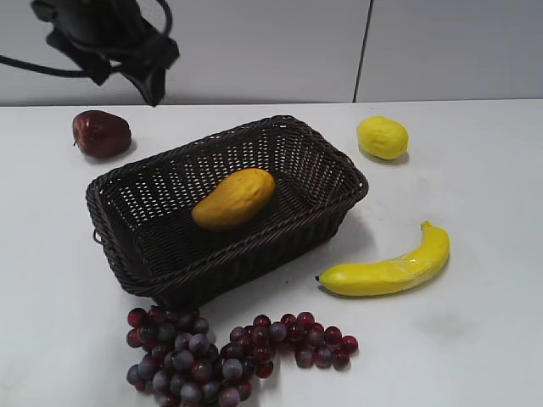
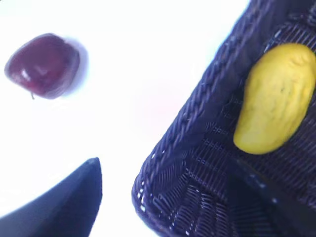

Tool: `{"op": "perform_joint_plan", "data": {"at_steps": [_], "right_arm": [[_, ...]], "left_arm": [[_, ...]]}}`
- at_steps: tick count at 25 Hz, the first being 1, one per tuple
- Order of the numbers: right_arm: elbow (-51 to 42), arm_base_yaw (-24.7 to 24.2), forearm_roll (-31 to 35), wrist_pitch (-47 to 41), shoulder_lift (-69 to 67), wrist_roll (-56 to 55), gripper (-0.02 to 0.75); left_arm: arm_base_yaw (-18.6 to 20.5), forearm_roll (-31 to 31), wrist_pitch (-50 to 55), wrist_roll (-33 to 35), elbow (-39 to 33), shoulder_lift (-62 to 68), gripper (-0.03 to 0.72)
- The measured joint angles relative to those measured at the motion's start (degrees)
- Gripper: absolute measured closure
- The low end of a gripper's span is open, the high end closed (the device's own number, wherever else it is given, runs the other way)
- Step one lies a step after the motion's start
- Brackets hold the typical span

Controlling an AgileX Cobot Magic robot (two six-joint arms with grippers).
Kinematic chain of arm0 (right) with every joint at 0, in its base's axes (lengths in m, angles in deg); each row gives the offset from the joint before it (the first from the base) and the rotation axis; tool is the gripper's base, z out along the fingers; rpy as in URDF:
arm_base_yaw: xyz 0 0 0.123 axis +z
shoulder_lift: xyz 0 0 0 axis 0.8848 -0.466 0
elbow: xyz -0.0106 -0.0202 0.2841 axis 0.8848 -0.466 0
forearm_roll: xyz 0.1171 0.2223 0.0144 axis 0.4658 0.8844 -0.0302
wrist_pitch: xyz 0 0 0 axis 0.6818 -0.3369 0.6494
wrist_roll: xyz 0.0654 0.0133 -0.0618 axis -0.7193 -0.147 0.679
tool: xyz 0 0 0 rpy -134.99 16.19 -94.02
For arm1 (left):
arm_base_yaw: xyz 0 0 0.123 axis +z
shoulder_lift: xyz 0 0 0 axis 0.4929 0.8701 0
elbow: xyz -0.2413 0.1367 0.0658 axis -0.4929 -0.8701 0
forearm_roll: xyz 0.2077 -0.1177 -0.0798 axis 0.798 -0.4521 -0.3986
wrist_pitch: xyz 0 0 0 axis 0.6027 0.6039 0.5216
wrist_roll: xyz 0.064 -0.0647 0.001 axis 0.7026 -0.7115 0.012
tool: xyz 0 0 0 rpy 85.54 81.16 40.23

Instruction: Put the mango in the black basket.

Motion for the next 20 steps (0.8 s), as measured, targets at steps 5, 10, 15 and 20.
{"op": "perform_joint_plan", "data": {"at_steps": [5,10,15,20], "right_arm": [[0.0,0.0,0.0,0.0,0.0,0.0,0.15],[0.0,0.0,0.0,0.0,0.0,0.05,0.15],[0.0,0.0,0.0,0.0,0.0,0.05,0.15],[0.0,0.0,0.0,0.0,0.0,0.05,0.15]], "left_arm": [[8.81,-2.48,0.16,-0.2,0.0,-6.16,0.102],[17.72,-2.95,0.19,-0.33,-0.66,-12.89,0.103],[23.63,-2.95,0.19,-0.33,-8.87,-21.39,0.103],[24.89,-4.11,0.29,-0.33,-24.79,-30.7,0.103]]}}
